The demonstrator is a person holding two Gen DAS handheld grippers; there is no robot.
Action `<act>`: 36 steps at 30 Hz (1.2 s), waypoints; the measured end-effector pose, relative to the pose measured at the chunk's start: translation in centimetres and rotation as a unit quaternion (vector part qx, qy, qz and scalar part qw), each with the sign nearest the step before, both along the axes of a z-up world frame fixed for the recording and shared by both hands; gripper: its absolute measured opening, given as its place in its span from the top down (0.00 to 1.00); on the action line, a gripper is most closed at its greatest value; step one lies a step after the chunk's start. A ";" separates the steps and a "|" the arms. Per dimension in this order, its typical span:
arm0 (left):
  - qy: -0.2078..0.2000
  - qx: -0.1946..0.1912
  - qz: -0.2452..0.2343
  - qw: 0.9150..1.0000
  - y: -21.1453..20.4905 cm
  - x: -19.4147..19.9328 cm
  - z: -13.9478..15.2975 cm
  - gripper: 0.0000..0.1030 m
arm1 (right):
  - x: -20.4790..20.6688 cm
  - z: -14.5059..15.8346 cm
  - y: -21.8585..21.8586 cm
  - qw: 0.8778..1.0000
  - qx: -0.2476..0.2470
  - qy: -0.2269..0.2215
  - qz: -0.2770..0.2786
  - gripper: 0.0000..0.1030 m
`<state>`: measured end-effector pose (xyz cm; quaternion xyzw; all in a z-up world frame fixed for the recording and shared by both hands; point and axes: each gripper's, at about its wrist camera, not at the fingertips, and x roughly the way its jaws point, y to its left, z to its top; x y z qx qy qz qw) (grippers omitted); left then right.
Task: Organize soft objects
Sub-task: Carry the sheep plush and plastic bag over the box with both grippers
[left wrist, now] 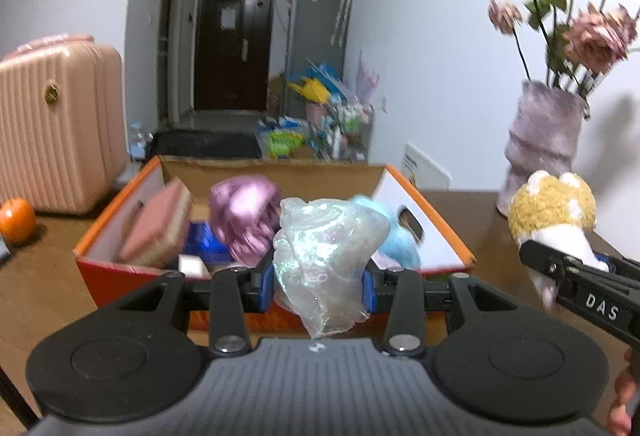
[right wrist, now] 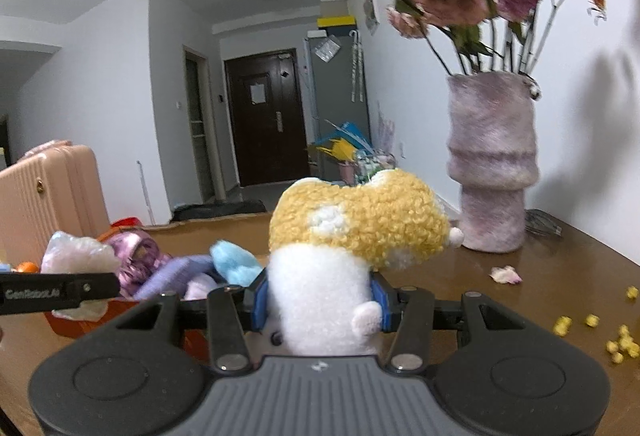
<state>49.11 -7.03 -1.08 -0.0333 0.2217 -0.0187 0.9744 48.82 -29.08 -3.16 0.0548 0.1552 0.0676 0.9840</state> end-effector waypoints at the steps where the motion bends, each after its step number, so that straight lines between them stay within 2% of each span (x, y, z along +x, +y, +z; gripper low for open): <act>1: -0.007 0.002 0.004 1.000 0.2 0.2 0.2 0.60 | 0.2 0.1 0.4 1.000 0.003 -0.001 0.003 0.54; 6: -0.038 0.009 0.039 0.998 1.8 1.5 1.0 0.60 | 1.6 0.8 2.9 1.000 0.005 -0.008 0.028 0.54; 15: -0.048 0.003 0.078 0.996 4.5 5.1 1.1 0.60 | 5.0 1.6 7.6 0.998 0.006 -0.015 0.067 0.54; 28: -0.053 0.014 0.093 0.994 6.6 9.1 0.6 0.60 | 11.1 1.7 11.0 0.995 0.019 0.008 0.103 0.54; 36: -0.047 0.027 0.099 0.994 7.1 10.9 -0.1 0.60 | 13.5 1.3 12.5 0.994 0.003 0.030 0.108 0.54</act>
